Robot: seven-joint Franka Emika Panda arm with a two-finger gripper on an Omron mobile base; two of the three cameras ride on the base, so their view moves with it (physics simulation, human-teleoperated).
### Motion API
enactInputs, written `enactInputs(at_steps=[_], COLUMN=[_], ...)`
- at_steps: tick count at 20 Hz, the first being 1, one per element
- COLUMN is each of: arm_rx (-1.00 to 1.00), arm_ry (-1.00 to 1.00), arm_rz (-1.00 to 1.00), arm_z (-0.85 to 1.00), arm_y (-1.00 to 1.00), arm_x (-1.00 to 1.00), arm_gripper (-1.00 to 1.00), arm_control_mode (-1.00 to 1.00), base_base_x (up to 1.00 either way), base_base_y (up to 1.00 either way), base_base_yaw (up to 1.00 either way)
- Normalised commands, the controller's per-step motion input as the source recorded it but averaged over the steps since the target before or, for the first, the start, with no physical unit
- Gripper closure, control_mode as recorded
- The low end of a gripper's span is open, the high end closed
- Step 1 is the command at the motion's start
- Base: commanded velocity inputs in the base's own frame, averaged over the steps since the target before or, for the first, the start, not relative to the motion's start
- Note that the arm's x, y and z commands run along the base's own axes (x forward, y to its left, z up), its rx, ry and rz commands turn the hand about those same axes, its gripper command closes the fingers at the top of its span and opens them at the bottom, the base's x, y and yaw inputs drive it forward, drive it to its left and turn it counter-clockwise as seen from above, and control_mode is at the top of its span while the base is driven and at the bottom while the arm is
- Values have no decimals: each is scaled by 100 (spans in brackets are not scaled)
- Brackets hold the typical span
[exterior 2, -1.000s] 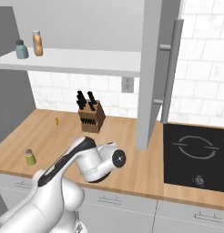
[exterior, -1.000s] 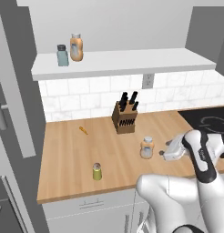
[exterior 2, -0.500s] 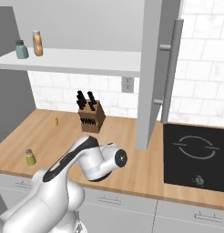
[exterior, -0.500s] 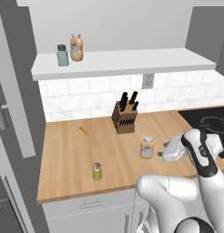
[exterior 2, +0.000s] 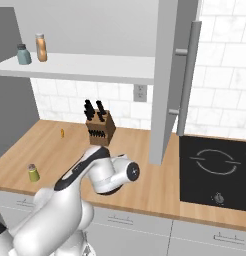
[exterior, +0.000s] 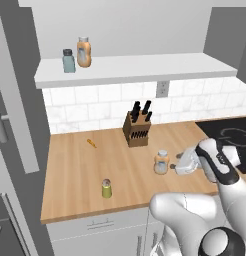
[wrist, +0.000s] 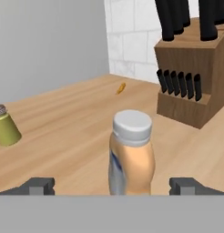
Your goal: Put the shaker and condiment bottle from the counter next to their counterparts in the cabinet.
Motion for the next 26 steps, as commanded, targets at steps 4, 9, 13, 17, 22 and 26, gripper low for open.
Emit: enactInputs(at_steps=[4, 9, 13, 17, 22, 26], arm_rx=[-1, 0, 0, 0, 0, 0], arm_ry=[-10, -8, -4, 0, 0, 0], arm_rz=[-4, -4, -4, -4, -4, -5], arm_z=[-36, -36, -31, -33, -29, -34], arm_y=[37, 33, 34, 37, 33, 37], arm_x=[5, 7, 4, 4, 11, 23], arm_gripper=[-100, -100, -100, -100, -100, -100], arm_control_mode=[-100, -100, -100, -100, -100, -100], base_base_x=[0, 0, 0, 0, 0, 0], base_base_y=[0, 0, 0, 0, 0, 0], base_base_yaw=[0, 0, 0, 0, 0, 0])
